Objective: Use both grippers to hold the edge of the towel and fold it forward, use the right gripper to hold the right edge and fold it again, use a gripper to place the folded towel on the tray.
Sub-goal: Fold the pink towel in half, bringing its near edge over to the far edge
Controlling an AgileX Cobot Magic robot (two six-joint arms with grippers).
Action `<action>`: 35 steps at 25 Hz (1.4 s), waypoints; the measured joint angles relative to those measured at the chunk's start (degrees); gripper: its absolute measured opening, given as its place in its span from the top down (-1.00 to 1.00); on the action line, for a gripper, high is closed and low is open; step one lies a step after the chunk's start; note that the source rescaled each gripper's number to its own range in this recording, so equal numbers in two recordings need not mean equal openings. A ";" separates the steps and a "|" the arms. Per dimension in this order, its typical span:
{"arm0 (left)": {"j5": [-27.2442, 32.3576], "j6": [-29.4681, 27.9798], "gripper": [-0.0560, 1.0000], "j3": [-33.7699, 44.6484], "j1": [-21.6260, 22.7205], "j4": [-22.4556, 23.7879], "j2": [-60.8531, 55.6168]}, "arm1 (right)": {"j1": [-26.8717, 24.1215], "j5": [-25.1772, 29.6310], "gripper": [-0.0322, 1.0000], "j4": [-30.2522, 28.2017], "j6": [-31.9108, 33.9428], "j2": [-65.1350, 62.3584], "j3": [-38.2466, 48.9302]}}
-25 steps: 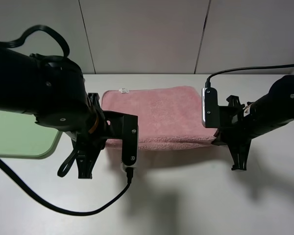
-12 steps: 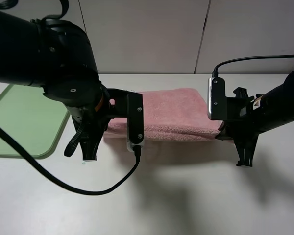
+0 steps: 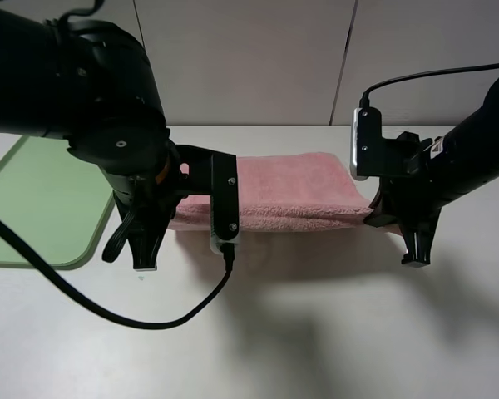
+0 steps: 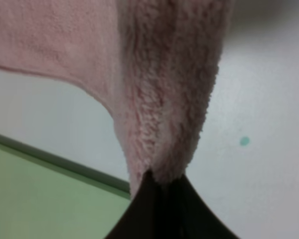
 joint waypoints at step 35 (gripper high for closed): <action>4.55 0.00 0.89 -0.28 -0.51 -4.76 -12.40 | 0.04 11.48 0.94 2.54 3.84 -13.92 -0.81</action>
